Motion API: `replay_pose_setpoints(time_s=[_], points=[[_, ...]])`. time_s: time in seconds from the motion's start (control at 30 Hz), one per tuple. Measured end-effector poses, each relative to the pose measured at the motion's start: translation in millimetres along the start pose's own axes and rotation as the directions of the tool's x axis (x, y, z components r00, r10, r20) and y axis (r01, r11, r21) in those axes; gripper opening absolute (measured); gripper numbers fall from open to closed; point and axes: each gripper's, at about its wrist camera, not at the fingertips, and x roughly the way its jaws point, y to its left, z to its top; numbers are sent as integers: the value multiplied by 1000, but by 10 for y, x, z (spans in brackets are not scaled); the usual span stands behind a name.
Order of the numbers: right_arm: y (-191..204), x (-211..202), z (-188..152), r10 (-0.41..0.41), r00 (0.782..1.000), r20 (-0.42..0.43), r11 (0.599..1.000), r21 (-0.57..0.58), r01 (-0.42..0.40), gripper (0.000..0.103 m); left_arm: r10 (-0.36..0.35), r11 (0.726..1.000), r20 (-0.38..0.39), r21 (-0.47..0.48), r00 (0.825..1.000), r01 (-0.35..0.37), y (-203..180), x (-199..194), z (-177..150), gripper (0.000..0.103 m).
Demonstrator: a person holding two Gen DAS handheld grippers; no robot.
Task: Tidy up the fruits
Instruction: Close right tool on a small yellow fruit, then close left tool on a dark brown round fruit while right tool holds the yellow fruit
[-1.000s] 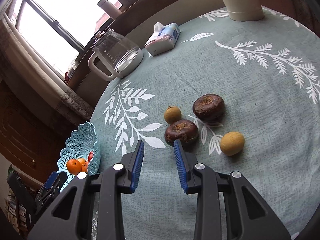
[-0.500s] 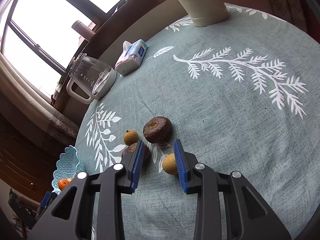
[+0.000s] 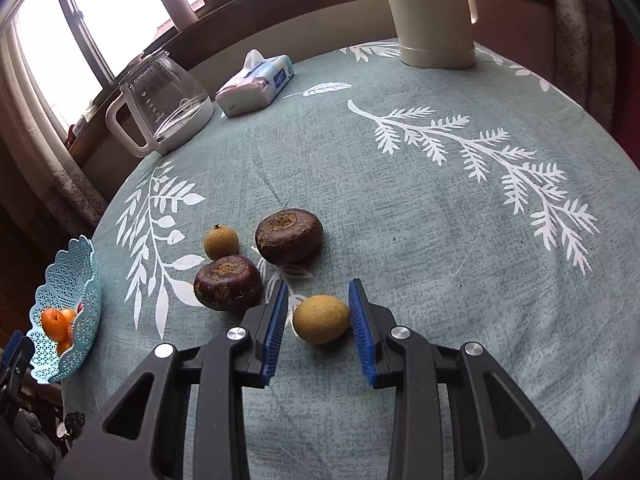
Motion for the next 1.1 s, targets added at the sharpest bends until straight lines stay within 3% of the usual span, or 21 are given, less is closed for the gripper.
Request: replay_pose_setpoints(time_s=[0.37,0.8,1.1], points=[[117,11,-55,-75,997,-24,988,-135,71,29,-41,999,1,31,999,40,-184,-37,44,101],[-208,-174,-11,-95,995,31,992,-86,97,29,-120,981,-28,153,992,123,-881,89,136,101],[-230,-160,-16,-79,996,37,993,-82,82,29,-222,947,-117,210,968,242,-1511,448,198,101]])
